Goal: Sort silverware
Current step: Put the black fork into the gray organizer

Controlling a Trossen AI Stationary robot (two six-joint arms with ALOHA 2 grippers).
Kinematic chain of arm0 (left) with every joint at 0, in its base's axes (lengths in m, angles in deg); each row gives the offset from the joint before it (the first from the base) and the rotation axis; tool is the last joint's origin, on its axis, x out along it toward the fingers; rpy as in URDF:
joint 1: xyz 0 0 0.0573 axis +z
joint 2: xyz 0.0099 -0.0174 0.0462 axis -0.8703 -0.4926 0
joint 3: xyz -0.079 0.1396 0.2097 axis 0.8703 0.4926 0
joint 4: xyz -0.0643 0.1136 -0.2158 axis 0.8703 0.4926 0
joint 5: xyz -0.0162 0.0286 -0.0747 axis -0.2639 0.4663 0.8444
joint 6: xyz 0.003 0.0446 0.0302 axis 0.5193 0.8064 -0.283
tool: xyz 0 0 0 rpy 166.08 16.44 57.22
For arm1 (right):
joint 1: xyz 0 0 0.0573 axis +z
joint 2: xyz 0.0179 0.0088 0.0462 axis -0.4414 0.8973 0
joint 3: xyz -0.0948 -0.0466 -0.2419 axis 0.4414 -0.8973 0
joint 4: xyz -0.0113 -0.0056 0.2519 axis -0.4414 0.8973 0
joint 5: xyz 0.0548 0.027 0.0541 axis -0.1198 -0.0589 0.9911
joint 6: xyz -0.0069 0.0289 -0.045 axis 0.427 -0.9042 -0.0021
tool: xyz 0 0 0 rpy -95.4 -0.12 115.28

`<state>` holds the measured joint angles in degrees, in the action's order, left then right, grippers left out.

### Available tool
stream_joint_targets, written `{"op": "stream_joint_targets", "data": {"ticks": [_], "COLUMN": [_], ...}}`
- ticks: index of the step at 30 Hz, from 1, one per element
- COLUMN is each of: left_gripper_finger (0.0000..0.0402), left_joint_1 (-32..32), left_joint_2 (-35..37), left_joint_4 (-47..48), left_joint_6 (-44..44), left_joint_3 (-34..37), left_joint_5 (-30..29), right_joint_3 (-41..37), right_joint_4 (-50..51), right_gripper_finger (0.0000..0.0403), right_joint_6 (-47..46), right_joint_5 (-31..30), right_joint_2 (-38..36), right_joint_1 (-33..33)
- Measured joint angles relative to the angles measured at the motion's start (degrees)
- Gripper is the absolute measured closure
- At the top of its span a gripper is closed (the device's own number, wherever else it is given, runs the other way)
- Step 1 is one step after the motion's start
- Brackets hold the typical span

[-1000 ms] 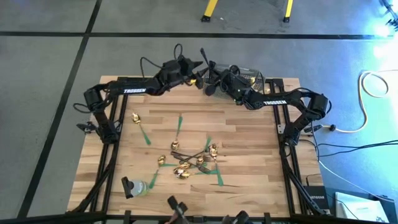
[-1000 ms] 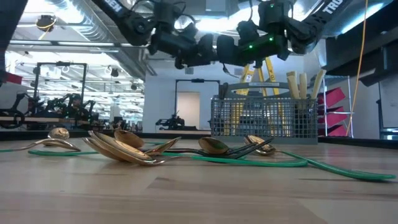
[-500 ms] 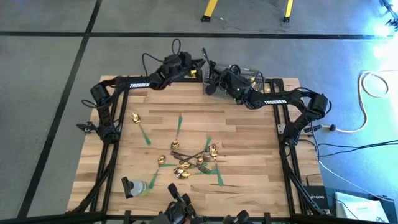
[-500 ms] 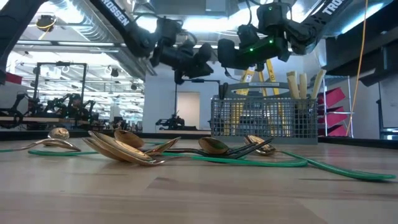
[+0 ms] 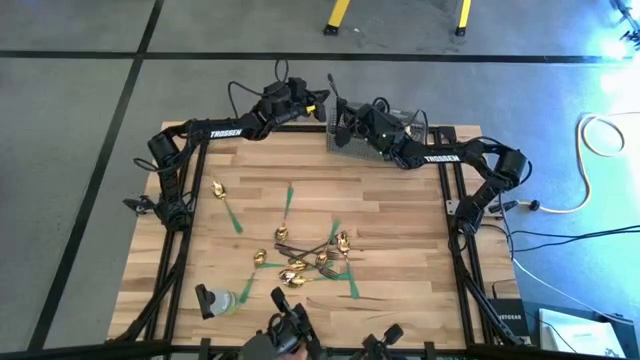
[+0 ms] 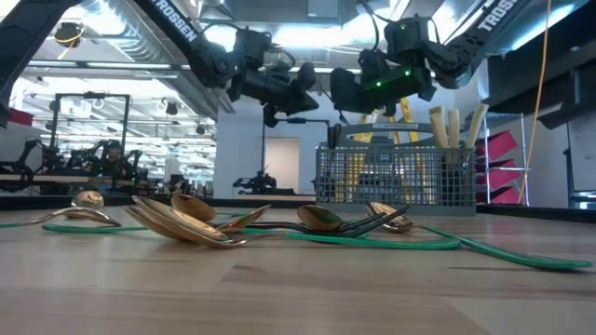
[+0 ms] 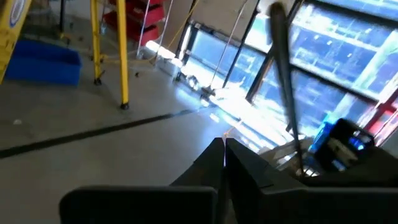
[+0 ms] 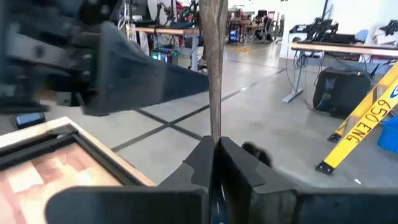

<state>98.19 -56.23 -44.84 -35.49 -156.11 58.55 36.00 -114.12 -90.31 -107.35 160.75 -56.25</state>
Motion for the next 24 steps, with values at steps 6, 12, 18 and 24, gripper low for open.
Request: {"op": "stream_joint_targets", "data": {"ticks": [6, 12, 18, 24], "left_gripper_finger": [0.0401, 0.0401, 0.0401, 0.0401], "left_joint_1": [0.78, 0.95, 1.51, 1.98], "left_joint_2": [-2.72, -2.83, -2.81, -2.81], "left_joint_4": [-4.84, -3.85, -3.57, -3.14], "left_joint_6": [-5.58, -5.5, -5.82, -8.37], "left_joint_3": [-0.59, -0.63, -0.62, -0.62], "left_joint_5": [2.17, 2.57, 2.44, 1.43], "right_joint_3": [0.05, 0.05, 0.05, 0.08], "right_joint_4": [-1.11, -4.31, -5.69, -6.37], "right_gripper_finger": [0.0401, 0.0401, 0.0401, 0.0401], "right_joint_6": [-0.1, -0.12, -0.12, -0.12], "right_joint_5": [-0.37, -0.53, -0.13, 1.36], "right_joint_2": [3.26, 5.71, 6.01, 6.01], "right_joint_1": [-0.09, -0.8, -0.8, -0.74]}}
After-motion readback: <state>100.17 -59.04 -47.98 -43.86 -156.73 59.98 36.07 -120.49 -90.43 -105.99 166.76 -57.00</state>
